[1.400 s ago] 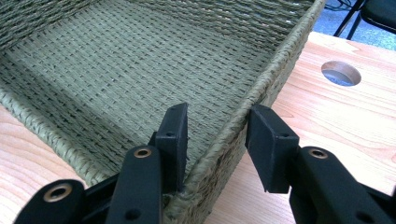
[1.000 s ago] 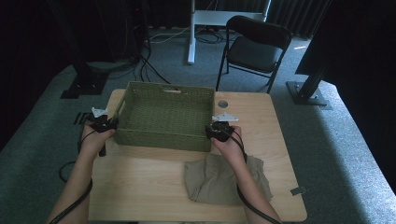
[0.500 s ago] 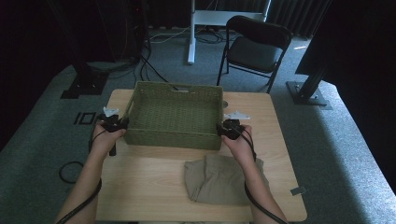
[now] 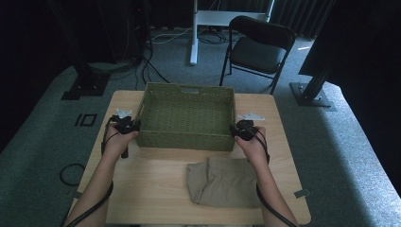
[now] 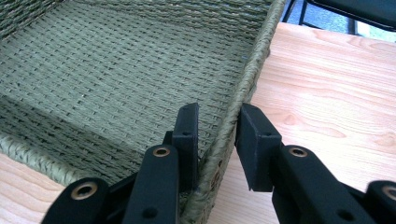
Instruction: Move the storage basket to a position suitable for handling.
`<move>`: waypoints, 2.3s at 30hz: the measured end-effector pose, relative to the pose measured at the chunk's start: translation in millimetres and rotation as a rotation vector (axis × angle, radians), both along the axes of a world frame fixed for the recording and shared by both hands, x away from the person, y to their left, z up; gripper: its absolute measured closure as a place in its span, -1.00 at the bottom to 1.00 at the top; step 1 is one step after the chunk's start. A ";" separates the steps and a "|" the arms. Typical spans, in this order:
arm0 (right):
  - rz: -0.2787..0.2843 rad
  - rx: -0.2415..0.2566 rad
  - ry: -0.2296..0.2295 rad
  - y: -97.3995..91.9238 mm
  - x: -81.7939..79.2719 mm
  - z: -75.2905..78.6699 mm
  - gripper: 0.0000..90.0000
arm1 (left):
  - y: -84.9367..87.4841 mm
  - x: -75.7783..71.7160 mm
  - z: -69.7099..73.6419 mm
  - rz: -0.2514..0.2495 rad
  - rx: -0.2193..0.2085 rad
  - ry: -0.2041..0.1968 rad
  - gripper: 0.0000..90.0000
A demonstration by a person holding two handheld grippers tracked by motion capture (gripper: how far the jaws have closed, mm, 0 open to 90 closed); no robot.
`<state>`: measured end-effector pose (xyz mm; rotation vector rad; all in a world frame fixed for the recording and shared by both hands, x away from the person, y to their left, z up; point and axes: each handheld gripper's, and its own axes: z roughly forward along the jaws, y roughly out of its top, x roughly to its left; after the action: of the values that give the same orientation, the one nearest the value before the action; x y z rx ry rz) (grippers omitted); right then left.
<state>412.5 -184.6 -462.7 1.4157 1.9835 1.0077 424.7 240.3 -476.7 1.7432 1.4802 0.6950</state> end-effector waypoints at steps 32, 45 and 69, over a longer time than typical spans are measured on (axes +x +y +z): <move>-0.071 0.004 0.017 -62.5 -3.4 0.6 0.61 | -59.6 3.6 -0.3 -0.060 -0.028 0.015 0.83; -0.086 -0.011 0.022 -83.1 -2.7 1.3 0.63 | -80.9 1.0 -0.3 -0.071 -0.032 0.021 0.82; -0.114 -0.004 0.046 -127.3 -6.2 2.1 0.65 | -125.9 -7.4 1.3 -0.121 -0.009 0.039 0.78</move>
<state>406.3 -311.9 -460.6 1.5439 1.9115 0.9290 417.3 114.4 -475.3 1.8317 1.3884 0.5934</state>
